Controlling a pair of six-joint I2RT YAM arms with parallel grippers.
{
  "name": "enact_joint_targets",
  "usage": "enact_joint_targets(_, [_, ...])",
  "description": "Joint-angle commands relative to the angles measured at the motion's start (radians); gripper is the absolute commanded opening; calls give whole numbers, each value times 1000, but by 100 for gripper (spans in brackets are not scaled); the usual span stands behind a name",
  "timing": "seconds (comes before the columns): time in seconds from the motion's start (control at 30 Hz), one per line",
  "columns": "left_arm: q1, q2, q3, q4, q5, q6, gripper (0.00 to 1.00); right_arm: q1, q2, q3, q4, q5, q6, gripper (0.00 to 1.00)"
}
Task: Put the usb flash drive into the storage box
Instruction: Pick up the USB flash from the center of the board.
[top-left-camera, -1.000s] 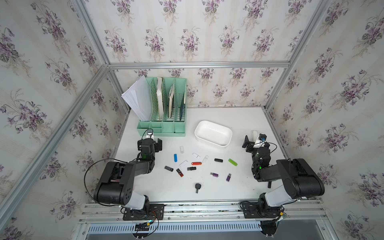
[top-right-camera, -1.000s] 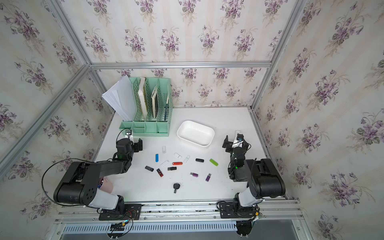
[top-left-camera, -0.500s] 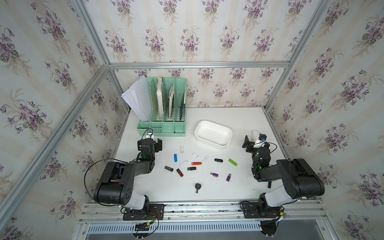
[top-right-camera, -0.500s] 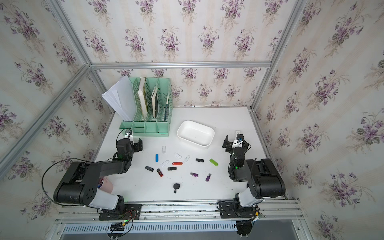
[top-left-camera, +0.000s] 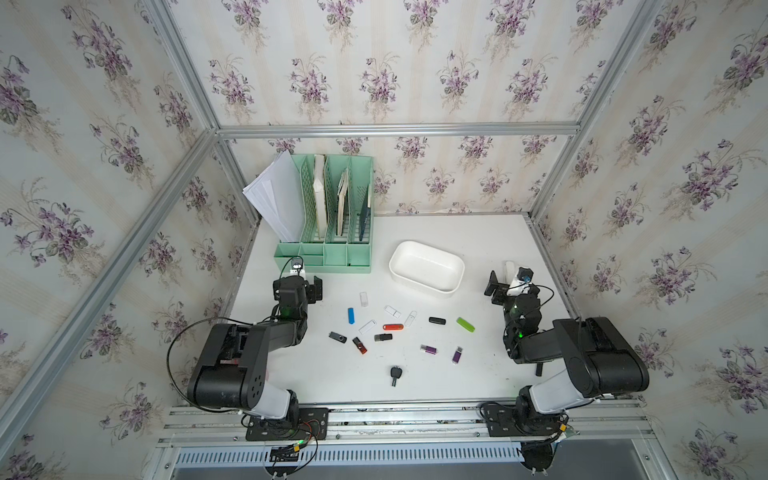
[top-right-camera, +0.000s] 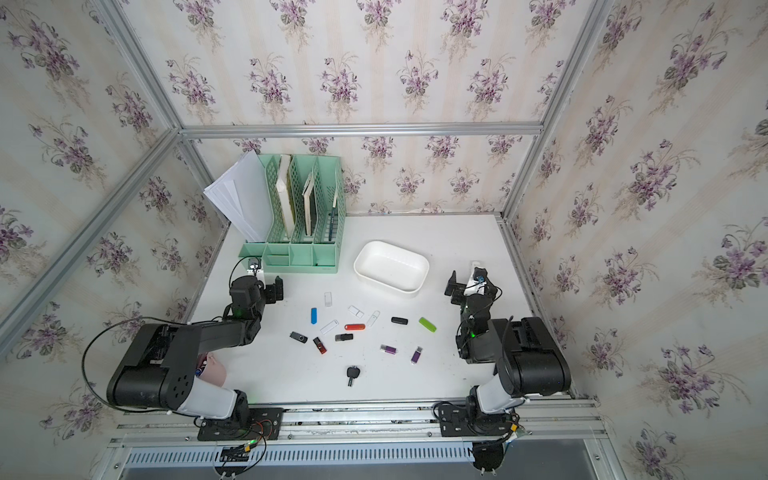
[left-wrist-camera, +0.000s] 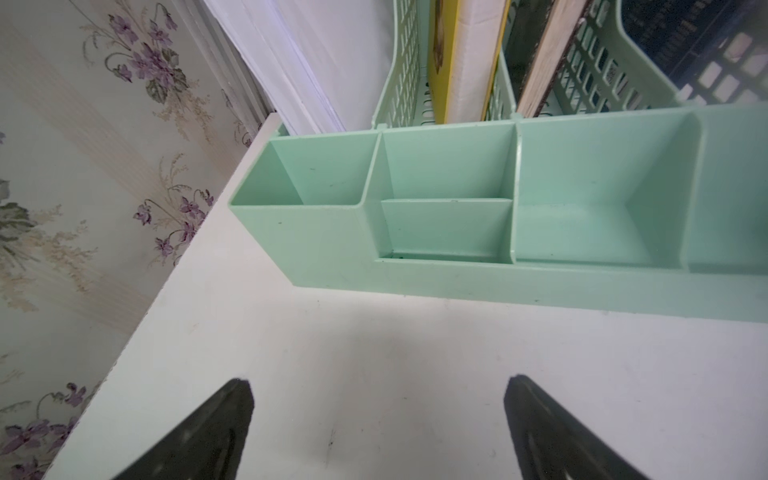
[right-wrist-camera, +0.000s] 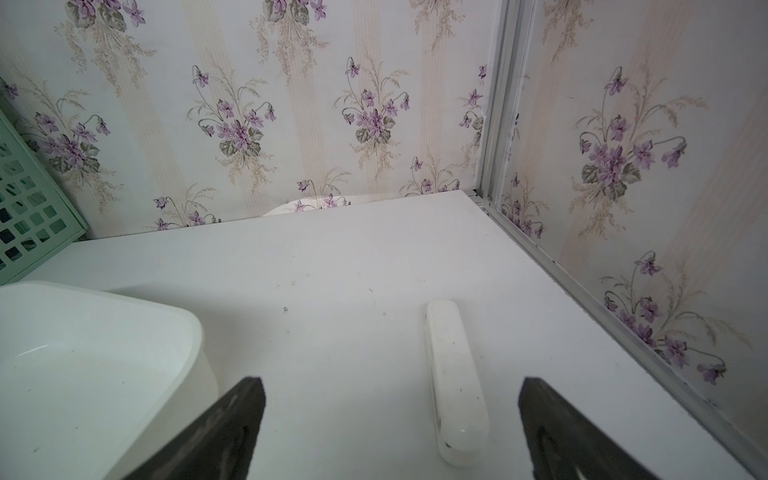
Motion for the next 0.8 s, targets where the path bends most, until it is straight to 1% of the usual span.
enact_joint_targets(0.0, [-2, -65, 152, -300, -3, -3, 99, 9, -52, 33, -94, 50, 15, 100])
enact_joint_targets(0.03, [-2, -90, 247, -479, -42, -37, 99, 15, -76, 61, -134, 62, 2, 100])
enact_joint_targets(0.07, [-2, -91, 362, -649, -89, -97, 99, 21, -119, 113, -288, 50, -9, 96])
enact_joint_targets(0.1, [-2, -67, 476, -830, -106, -126, 99, 22, -157, 199, -474, 52, 16, 92])
enact_joint_targets(0.13, [-3, -32, 555, -959, -107, -146, 99, 22, -178, 286, -639, 56, 53, 92])
enact_joint_targets(0.17, [-3, -4, 631, -1074, -97, -169, 99, 22, -185, 392, -822, 44, 83, 95])
enact_joint_targets(0.2, [-4, 20, 690, -1170, -74, -192, 99, 22, -179, 486, -984, 11, 113, 100])
enact_joint_targets(0.27, [-6, 41, 754, -1298, -18, -221, 99, 36, -149, 630, -1223, -39, 167, 100])
enact_joint_targets(0.3, [-7, 39, 769, -1348, 6, -238, 99, 55, -132, 679, -1313, -44, 189, 100])
enact_joint_targets(0.33, [-8, 31, 772, -1378, 31, -251, 99, 76, -121, 711, -1377, -42, 197, 100])
enact_joint_targets(0.4, [-8, 1, 769, -1428, 99, -265, 99, 151, -108, 744, -1479, -15, 200, 100])
enact_joint_targets(0.47, [-8, -28, 768, -1471, 159, -274, 99, 210, -107, 752, -1540, 3, 204, 100])
enact_joint_targets(0.53, [-8, -49, 772, -1510, 212, -277, 99, 250, -102, 755, -1604, -42, 231, 100])
enact_joint_targets(0.67, [-10, -67, 772, -1559, 283, -301, 99, 311, -132, 692, -1633, -146, 273, 100])
enact_joint_targets(0.77, [-11, -67, 746, -1553, 334, -319, 99, 356, -165, 620, -1613, -172, 309, 100])
